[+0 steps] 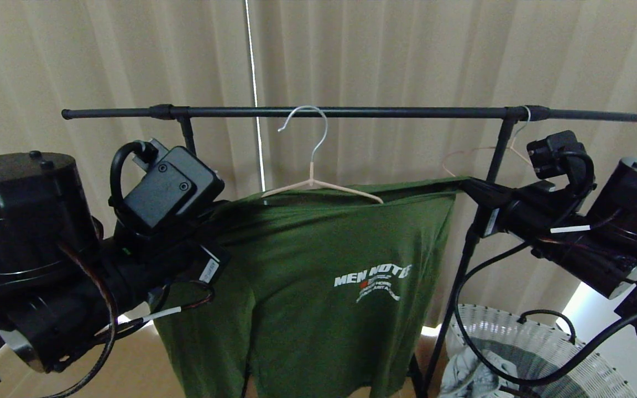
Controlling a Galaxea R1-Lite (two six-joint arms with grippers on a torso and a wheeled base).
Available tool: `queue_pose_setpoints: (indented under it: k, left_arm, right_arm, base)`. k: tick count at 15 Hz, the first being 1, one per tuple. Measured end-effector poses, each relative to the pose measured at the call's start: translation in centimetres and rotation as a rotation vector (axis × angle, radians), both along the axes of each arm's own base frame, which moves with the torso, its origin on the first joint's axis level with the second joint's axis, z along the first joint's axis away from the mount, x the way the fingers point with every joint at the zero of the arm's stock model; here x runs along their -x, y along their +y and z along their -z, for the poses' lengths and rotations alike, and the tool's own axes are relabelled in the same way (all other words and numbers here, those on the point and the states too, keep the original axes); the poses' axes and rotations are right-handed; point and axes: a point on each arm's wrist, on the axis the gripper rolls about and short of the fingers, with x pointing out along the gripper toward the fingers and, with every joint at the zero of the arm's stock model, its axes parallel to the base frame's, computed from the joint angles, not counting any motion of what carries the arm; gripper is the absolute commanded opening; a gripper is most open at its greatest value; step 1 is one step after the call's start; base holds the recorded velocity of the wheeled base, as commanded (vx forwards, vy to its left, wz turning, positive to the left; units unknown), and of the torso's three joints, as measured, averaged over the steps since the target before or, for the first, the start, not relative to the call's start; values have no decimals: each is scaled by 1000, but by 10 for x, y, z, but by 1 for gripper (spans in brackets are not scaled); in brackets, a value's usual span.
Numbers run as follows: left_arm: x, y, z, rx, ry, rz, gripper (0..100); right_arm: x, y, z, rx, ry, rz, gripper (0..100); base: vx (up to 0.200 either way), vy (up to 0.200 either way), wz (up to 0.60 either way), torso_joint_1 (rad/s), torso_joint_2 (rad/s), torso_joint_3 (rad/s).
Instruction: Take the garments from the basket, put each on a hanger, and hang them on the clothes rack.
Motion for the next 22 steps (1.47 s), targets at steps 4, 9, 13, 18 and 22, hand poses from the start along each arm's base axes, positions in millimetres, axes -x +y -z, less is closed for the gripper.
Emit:
queue_pose_setpoints:
  k: [4,9,13,18,22]
  left_arm:
    - [0,1,3,-20,3,0,0]
    - [-2,4,3,-22,2,-12,0]
    - [3,1,-8,39,-68,31,0]
    - [8,4,-1,24,-53,45,0]
    - [4,3,5,9,-32,-5,0]
  right_arm:
    - [0,-1,-2,-2,-9,4,0]
    - [-1,-1,-3,-1,-11,6,0]
    - [-4,-2,-2,6,13,16,0]
    - [-3,-3,-5,4,7,14,0]
    - [9,6,-7,3,2,-27,0]
  base:
    - [0,0,0,0,0,0]
    - [0,0,0,0,0,0]
    - [0,0,0,0,0,0]
    - [0,0,0,0,0,0]
    - [0,0,0,0,0,0]
